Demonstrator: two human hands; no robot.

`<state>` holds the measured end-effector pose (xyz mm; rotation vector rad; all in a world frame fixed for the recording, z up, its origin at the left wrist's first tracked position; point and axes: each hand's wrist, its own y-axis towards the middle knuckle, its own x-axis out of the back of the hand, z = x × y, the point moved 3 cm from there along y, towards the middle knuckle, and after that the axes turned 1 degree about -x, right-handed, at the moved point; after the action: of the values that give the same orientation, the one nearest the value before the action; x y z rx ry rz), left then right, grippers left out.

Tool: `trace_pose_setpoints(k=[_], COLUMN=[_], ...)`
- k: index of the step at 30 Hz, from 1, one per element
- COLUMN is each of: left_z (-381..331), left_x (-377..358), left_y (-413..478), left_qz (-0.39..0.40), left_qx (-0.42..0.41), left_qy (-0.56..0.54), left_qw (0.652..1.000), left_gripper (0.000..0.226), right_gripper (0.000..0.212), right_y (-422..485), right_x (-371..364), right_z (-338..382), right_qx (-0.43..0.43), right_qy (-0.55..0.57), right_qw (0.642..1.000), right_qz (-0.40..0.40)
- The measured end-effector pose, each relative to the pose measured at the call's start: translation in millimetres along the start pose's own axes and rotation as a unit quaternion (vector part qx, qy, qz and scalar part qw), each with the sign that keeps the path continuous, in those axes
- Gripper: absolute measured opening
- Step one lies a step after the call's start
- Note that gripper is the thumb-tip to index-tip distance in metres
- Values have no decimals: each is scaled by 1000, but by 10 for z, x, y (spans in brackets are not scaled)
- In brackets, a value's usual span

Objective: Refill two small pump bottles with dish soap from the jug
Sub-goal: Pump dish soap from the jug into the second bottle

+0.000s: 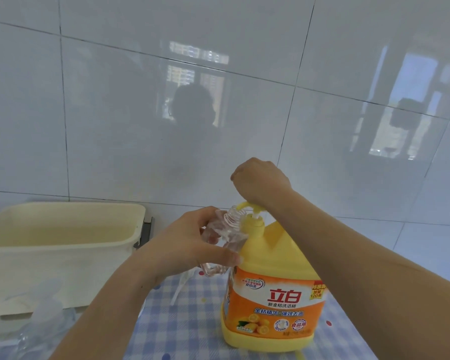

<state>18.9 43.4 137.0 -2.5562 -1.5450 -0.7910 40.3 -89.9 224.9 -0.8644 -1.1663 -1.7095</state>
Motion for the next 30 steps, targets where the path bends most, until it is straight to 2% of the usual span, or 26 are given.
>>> trace_pose_setpoints(k=[2, 6, 9, 16, 20, 23, 26, 29, 30], left_z=[-23, -97, -100, -83, -76, -48, -26, 4, 9], left_x=[-4, -21, -20, 26, 32, 36, 22, 25, 24], left_y=[-8, -25, -34, -30, -32, -24, -21, -19, -16], left_qz=[-7, -24, -26, -36, -35, -31, -20, -6, -2], left_qx=[-3, -5, 1, -6, -4, -4, 0, 7, 10], left_qy=[-4, -12, -13, -13, -4, 5, 25, 47, 49], left_qw=[1000, 1000, 1000, 999, 999, 999, 999, 999, 999], left_gripper=[63, 59, 66, 64, 53, 56, 62, 52, 52], right_gripper=[40, 47, 48, 46, 48, 50, 40, 16, 15], right_y=[12, 2, 6, 33, 55, 79, 28, -52, -81], right_x=[109, 168, 133, 40, -15, -61, -121, -168, -168], right_z=[38, 77, 78, 38, 12, -27, -55, -49, -41], right_qx=[10, 12, 7, 1, -5, -11, -10, -14, -16], right_qy=[2, 19, 18, 12, -2, -3, -11, -18, -20], right_qw=[1000, 999, 1000, 1000, 1000, 1000, 1000, 999, 999], right_qz=[-27, -33, -21, -2, 15, 23, 25, 29, 34])
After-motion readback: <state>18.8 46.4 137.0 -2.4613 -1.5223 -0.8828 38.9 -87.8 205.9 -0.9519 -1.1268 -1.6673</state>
